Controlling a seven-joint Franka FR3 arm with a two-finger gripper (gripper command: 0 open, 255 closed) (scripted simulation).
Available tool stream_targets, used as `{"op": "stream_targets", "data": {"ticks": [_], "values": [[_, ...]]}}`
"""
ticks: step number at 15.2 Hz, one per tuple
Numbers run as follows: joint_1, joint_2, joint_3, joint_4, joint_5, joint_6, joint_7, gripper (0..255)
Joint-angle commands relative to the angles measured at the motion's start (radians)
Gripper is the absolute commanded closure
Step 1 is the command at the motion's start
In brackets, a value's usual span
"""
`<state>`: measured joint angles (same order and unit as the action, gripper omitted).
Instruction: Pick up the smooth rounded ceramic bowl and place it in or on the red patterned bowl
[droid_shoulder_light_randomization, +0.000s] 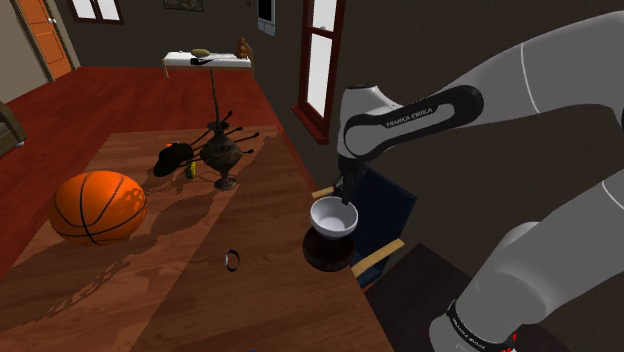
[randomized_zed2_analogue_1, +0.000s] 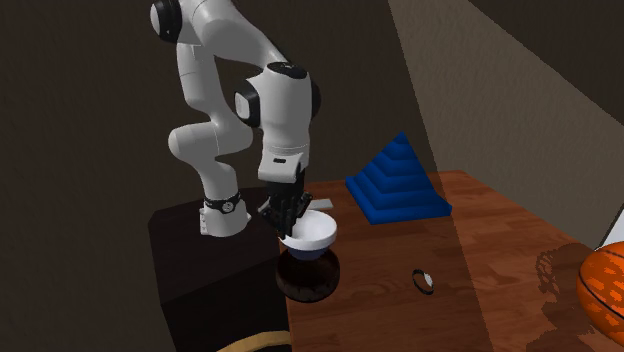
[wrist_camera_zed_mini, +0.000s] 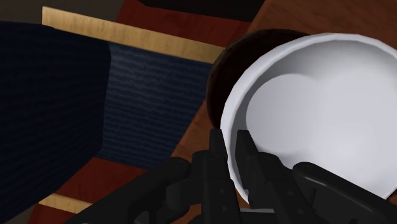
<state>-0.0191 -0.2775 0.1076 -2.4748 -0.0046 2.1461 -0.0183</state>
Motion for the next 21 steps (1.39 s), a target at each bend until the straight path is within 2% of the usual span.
{"op": "stream_targets", "data": {"ticks": [1, 9, 16, 17, 21], "values": [[0.000, 0.013, 0.001, -0.016, -0.002, 0.029, 0.002, 255], [-0.003, 0.080, 0.005, -0.064, -0.010, 0.145, 0.012, 255], [-0.003, 0.080, 0.005, -0.064, -0.010, 0.145, 0.012, 255], [-0.003, 0.080, 0.005, -0.064, -0.010, 0.145, 0.012, 0], [-0.003, 0.080, 0.005, -0.064, -0.010, 0.145, 0.012, 0]]}}
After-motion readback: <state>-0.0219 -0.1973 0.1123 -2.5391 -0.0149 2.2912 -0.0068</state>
